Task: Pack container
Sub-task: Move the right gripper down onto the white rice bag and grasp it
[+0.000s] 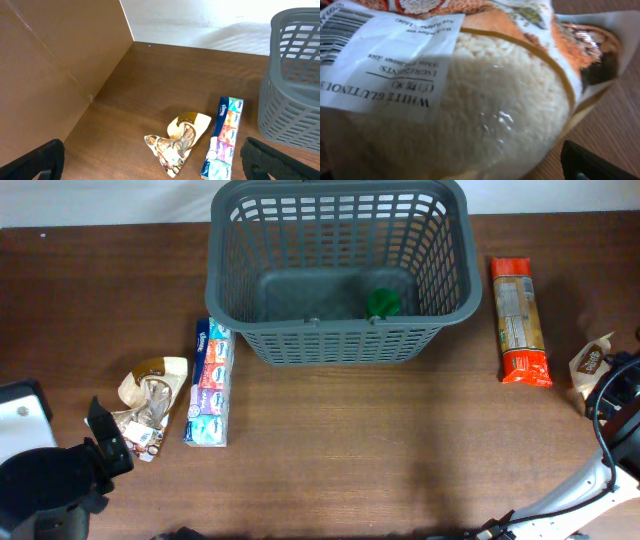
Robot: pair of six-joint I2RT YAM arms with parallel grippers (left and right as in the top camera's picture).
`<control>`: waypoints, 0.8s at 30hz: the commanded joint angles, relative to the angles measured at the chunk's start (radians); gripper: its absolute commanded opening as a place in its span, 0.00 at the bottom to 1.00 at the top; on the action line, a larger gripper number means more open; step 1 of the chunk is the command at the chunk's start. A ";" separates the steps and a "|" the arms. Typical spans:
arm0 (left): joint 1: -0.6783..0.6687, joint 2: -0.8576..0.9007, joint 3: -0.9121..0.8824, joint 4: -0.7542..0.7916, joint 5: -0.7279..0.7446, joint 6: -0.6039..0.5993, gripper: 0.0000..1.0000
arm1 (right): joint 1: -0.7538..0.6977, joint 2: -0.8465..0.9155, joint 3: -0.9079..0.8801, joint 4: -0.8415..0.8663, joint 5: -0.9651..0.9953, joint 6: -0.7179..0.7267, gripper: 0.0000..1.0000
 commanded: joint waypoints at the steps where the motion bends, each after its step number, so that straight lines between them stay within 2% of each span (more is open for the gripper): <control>1: 0.000 0.000 0.001 0.000 -0.004 0.002 1.00 | 0.005 0.014 -0.025 -0.011 0.023 -0.051 0.92; 2: 0.000 0.000 0.001 0.000 -0.003 0.002 1.00 | 0.005 0.014 -0.025 -0.012 0.019 -0.051 0.80; 4: 0.000 0.000 0.001 0.000 -0.003 0.002 1.00 | 0.005 0.014 -0.025 -0.013 0.003 -0.051 0.40; 7: 0.000 0.000 0.001 0.000 -0.003 0.002 1.00 | 0.004 0.014 -0.025 -0.009 -0.044 -0.050 0.10; 8: 0.000 0.000 0.001 0.000 -0.003 0.002 1.00 | 0.003 0.014 -0.025 -0.006 -0.064 -0.051 0.04; 14: 0.000 0.000 0.001 0.000 -0.003 0.002 1.00 | 0.004 0.012 -0.024 0.000 -0.191 -0.082 0.04; 19: 0.000 0.000 0.001 0.000 -0.003 0.002 1.00 | 0.003 -0.010 0.052 0.076 -0.329 -0.319 0.04; 24: 0.000 0.000 0.001 0.000 -0.003 0.002 1.00 | 0.005 -0.080 0.245 0.087 -0.373 -0.492 0.04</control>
